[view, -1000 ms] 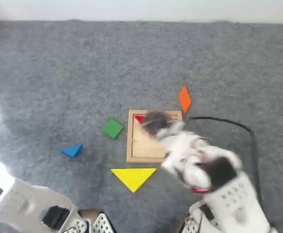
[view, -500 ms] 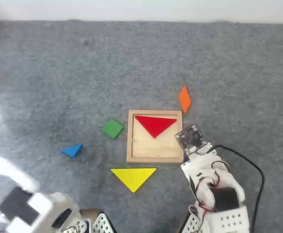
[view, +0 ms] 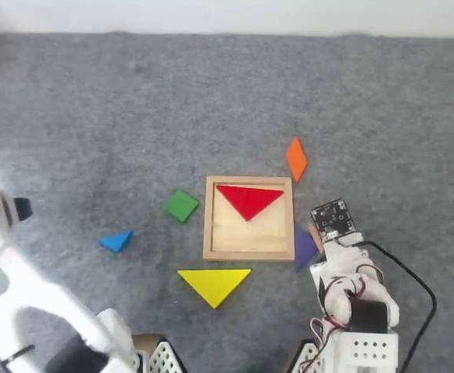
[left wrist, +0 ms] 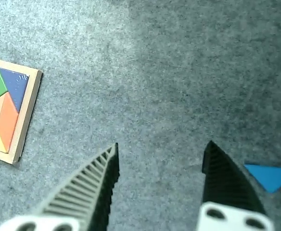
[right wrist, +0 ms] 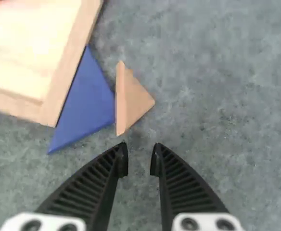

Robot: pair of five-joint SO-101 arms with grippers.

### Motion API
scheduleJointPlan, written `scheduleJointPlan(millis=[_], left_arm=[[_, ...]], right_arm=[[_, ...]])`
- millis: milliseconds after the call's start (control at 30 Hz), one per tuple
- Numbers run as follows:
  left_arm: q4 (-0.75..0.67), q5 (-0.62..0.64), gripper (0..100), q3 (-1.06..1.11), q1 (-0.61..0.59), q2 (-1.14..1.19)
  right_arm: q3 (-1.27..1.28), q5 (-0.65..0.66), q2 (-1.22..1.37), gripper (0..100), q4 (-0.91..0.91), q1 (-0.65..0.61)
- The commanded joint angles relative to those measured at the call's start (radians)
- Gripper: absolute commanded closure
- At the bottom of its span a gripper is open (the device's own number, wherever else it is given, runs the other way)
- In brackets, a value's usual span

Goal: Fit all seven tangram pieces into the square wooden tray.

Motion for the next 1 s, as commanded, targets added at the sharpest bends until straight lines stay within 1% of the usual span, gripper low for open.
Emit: scheduleJointPlan(millis=[0, 133, 367, 700, 800, 967], left_arm=[[-0.002, 0.015, 72, 0.041, 0.032, -0.066], [-0.049, 0.054, 72, 0.122, 0.068, -0.114], [-0.055, 0.061, 72, 0.216, 0.077, -0.230], [-0.055, 0.061, 72, 0.228, 0.078, -0.255], [-0.055, 0.038, 72, 0.228, 0.078, -0.258], [-0.055, 0.037, 72, 0.228, 0.078, -0.258]], right_arm=[[0.015, 0.011, -0.018, 90.0, 0.021, 0.019], [0.015, 0.011, -0.018, 90.0, 0.021, 0.015], [0.015, 0.011, -0.018, 90.0, 0.021, 0.016], [0.015, 0.011, -0.018, 90.0, 0.021, 0.016], [0.015, 0.011, -0.018, 90.0, 0.021, 0.016], [0.015, 0.011, -0.018, 90.1, 0.021, 0.016]])
